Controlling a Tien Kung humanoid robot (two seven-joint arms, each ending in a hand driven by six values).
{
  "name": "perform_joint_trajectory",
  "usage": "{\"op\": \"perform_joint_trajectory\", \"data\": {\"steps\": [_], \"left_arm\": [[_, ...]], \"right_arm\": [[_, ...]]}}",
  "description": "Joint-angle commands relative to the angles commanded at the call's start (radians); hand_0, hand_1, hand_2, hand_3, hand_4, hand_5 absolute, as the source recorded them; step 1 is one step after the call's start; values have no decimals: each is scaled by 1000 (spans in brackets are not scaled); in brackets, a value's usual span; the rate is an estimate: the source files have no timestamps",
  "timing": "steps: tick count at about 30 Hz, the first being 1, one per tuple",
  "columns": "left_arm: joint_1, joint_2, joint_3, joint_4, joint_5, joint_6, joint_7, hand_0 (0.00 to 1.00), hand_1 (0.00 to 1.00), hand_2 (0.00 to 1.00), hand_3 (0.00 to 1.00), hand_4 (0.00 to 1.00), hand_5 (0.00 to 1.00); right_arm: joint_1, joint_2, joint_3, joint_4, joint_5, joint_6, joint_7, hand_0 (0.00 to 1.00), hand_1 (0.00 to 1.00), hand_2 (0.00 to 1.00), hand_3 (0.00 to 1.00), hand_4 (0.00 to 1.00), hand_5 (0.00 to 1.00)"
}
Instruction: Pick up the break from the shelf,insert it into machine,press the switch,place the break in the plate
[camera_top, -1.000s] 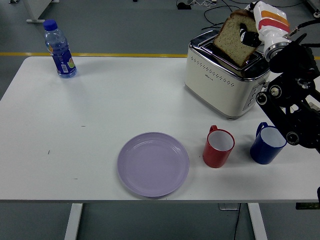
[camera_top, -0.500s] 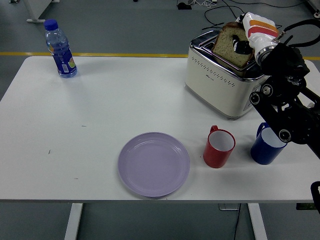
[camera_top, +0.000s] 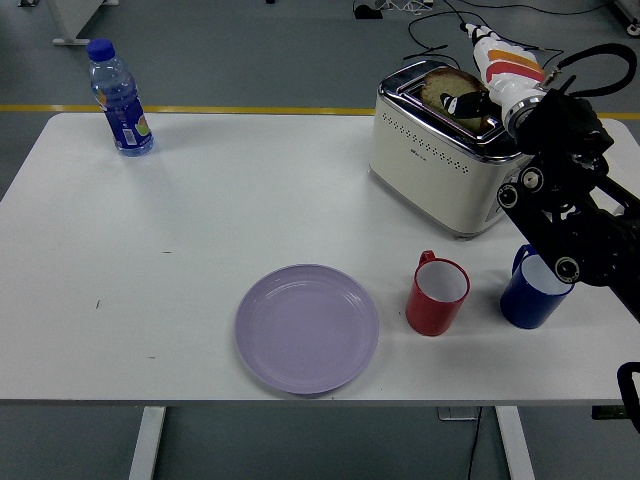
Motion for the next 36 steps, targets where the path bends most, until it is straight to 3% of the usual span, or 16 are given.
{"op": "perform_joint_trajectory", "data": {"steps": [5,8,9,14,15,17,20,21,26,27,28,36], "left_arm": [[0,0,-1,0,0,0,0,652,576,595,605,323,955],[1,0,-2,0,1,0,0,652,576,595,605,323,955],[1,0,-2,0,-1,0,-1,651,576,595,605,323,954],[3,0,-3,0,-2,1,-2,651,576,595,605,323,954],[3,0,-4,0,0,0,-2,652,575,596,605,323,952],[4,0,-7,0,4,0,-1,652,575,596,605,323,952],[7,0,-11,0,11,-1,-1,652,575,596,605,323,952],[7,0,-12,0,13,-2,-1,652,573,595,605,323,953],[11,0,-23,0,28,-3,0,652,573,595,605,323,953],[12,0,-25,0,29,-4,0,651,574,595,605,322,953],[13,0,-26,0,31,-4,0,651,574,595,605,322,953],[21,-1,-39,0,50,-6,1,651,573,595,605,323,955]], "right_arm": [[-15,-14,15,23,10,-22,4,899,847,982,993,784,171],[-40,-41,28,69,54,-70,14,899,847,982,993,784,171],[-56,-57,34,92,84,-103,23,849,783,926,912,692,184],[-110,-108,59,170,220,-252,53,849,783,926,912,692,184],[-128,-125,71,191,260,-284,66,669,647,747,855,545,194],[-162,-157,95,232,335,-314,81,669,647,747,855,545,194],[-215,-206,128,287,398,-312,89,669,647,747,855,545,194],[-230,-219,134,301,410,-309,90,292,333,418,821,608,364],[-333,-292,175,379,443,-288,93,292,333,418,821,608,364],[-357,-307,184,395,452,-285,97,197,223,319,782,616,394],[-377,-317,190,405,458,-283,99,197,223,319,782,616,394],[-494,-363,198,448,504,-254,109,138,180,278,756,634,450]]}}
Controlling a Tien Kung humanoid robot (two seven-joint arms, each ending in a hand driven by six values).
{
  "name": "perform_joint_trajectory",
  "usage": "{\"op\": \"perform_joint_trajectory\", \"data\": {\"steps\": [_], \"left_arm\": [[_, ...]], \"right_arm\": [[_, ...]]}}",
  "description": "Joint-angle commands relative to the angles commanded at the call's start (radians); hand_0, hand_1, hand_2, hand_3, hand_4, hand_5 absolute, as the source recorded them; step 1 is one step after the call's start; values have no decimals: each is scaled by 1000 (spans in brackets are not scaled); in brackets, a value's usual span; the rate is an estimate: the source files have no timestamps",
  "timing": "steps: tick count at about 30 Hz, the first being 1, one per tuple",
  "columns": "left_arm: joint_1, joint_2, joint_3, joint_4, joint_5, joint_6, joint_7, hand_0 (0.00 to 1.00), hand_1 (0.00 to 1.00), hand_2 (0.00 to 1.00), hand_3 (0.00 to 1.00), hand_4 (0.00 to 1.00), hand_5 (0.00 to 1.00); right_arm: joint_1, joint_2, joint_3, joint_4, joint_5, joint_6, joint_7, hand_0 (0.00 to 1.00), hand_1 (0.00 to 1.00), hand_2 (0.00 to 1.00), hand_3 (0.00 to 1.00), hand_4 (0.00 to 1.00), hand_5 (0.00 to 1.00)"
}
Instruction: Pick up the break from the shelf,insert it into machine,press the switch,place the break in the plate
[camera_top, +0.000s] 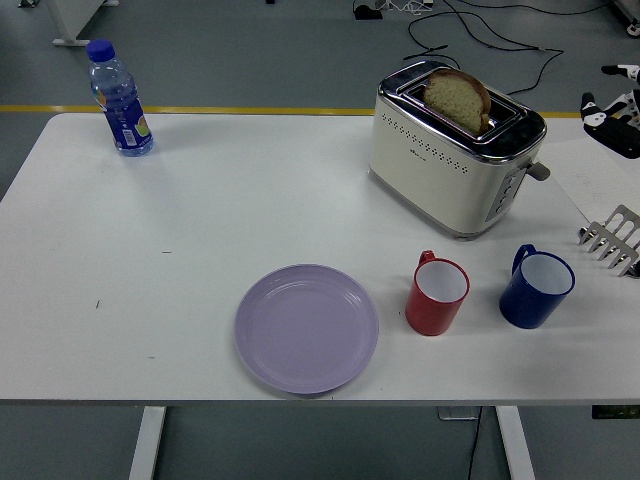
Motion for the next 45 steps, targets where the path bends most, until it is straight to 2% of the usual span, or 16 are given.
{"op": "perform_joint_trajectory", "data": {"steps": [9,21,45], "left_arm": [[1,-1,4,0,-6,0,-1,650,572,598,605,322,959],[-4,-2,10,0,-15,0,-1,650,572,598,604,321,961],[-7,-3,17,0,-24,0,-1,650,572,598,605,320,963]], "right_arm": [[-37,12,-21,-20,25,32,2,84,131,227,722,633,499],[-41,23,-72,-57,36,94,-29,78,125,228,709,629,525],[-9,57,-105,-123,32,103,-32,71,127,225,705,629,564]]}}
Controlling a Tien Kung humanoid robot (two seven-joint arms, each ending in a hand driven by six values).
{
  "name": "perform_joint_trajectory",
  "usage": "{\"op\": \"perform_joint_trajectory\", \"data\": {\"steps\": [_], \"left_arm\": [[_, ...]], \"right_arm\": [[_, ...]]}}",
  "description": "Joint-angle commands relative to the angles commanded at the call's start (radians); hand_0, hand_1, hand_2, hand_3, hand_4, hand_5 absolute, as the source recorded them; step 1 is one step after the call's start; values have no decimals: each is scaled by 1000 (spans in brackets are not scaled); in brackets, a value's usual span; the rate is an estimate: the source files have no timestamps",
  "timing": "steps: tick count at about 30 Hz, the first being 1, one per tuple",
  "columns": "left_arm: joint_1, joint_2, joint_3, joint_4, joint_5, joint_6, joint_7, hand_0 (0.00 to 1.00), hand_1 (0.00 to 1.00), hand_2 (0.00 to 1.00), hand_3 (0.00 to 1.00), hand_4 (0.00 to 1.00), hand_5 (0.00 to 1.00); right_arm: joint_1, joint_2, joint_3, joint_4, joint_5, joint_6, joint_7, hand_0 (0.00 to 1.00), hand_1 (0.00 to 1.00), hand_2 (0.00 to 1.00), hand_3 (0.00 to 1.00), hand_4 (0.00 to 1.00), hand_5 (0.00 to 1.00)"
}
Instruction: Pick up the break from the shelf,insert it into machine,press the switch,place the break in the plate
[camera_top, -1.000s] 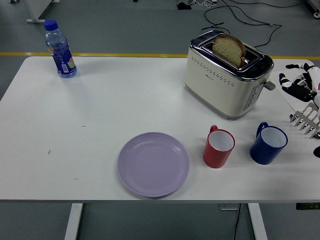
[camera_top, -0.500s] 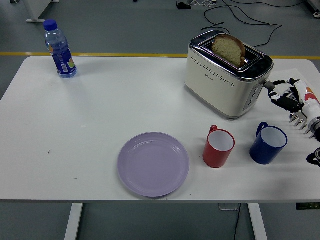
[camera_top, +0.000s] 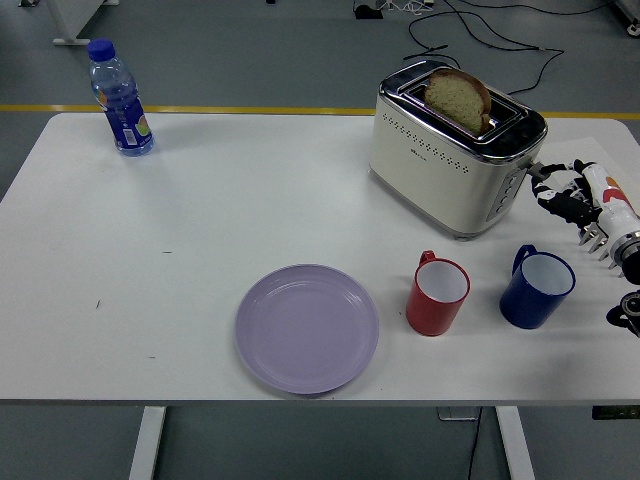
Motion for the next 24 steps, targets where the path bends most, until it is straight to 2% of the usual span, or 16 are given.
{"op": "perform_joint_trajectory", "data": {"steps": [24], "left_arm": [[-1,-1,-2,0,6,-1,2,650,572,598,603,321,961]], "right_arm": [[16,28,-28,-87,6,4,-8,71,125,224,704,632,561]]}}
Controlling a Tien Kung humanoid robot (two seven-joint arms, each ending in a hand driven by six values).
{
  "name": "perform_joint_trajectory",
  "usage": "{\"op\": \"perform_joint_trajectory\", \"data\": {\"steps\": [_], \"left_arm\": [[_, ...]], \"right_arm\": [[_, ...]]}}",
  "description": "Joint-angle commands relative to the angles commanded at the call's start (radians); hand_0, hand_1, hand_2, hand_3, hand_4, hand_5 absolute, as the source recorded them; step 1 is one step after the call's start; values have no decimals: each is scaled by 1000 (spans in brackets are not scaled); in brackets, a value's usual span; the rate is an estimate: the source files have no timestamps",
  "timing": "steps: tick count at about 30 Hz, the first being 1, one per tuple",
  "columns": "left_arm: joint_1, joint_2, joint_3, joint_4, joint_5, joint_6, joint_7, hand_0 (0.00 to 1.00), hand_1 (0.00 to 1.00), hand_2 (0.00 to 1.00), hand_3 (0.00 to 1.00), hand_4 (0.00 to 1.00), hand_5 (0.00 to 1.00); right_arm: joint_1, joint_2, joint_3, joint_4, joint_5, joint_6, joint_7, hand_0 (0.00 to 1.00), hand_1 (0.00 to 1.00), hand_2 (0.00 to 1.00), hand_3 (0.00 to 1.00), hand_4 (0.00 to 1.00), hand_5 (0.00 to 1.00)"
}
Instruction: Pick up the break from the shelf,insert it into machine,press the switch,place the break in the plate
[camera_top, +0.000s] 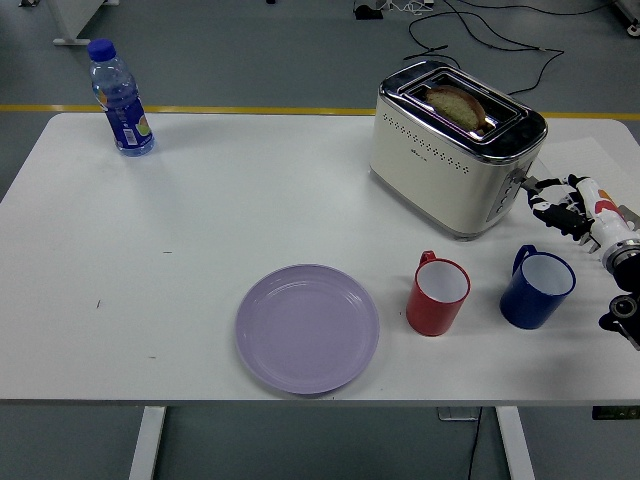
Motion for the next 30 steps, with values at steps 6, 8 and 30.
{"op": "perform_joint_trajectory", "data": {"steps": [6,8,30], "left_arm": [[1,-1,-3,0,4,0,1,650,573,598,604,321,960],[2,-1,-5,0,7,0,1,650,573,598,604,321,960],[10,-1,-5,0,13,-3,1,650,573,598,603,321,956]], "right_arm": [[7,7,-11,-28,3,0,1,71,124,224,704,632,562],[10,11,-13,-39,3,0,1,71,124,224,704,632,562],[-17,-6,77,-56,-42,-12,-18,77,130,228,705,634,555]]}}
